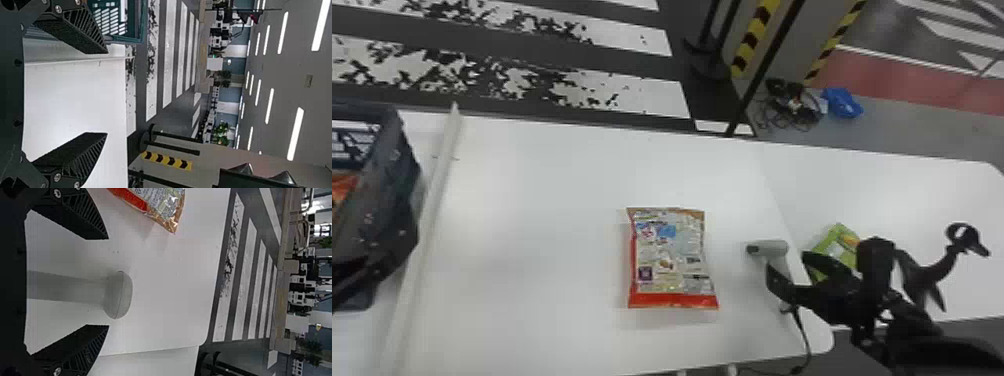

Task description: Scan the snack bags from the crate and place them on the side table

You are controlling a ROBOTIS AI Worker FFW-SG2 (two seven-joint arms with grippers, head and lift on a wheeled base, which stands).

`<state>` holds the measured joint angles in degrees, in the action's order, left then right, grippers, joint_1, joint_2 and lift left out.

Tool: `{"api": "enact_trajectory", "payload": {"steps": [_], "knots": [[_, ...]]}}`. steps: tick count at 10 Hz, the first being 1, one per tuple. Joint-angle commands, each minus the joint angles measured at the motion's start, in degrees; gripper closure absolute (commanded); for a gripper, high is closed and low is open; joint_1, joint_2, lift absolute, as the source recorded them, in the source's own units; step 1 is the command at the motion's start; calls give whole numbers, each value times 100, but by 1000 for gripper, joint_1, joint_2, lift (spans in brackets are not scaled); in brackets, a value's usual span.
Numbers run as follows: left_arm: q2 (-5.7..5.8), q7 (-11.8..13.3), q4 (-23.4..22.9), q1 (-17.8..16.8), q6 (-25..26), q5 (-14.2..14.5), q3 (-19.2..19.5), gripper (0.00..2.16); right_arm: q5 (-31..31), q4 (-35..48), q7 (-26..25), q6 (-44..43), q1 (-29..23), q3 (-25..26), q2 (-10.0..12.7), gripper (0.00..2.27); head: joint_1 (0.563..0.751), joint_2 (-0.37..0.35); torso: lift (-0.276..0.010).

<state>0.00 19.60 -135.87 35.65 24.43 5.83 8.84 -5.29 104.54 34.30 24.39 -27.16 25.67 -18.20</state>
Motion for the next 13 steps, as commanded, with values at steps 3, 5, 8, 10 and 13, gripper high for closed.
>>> {"api": "enact_trajectory", "payload": {"steps": [3,5,8,10,13], "knots": [[-15,0,87,-15,15,-12,-31,140,81,-619,95,106,369,-202,-176,228,695,-310,-94],[-15,0,87,-15,50,-73,-93,140,186,-821,121,247,536,-273,-246,971,695,-318,-94],[-15,0,87,-23,67,-100,-102,140,257,-873,121,563,598,-273,-272,1986,695,-336,-94],[-15,0,87,-23,85,-108,-93,140,195,-759,121,704,589,-202,-246,2125,695,-342,-94],[-15,0,96,-23,103,-108,-93,140,99,629,130,1758,18,-53,-26,2125,695,-335,-94]]}}
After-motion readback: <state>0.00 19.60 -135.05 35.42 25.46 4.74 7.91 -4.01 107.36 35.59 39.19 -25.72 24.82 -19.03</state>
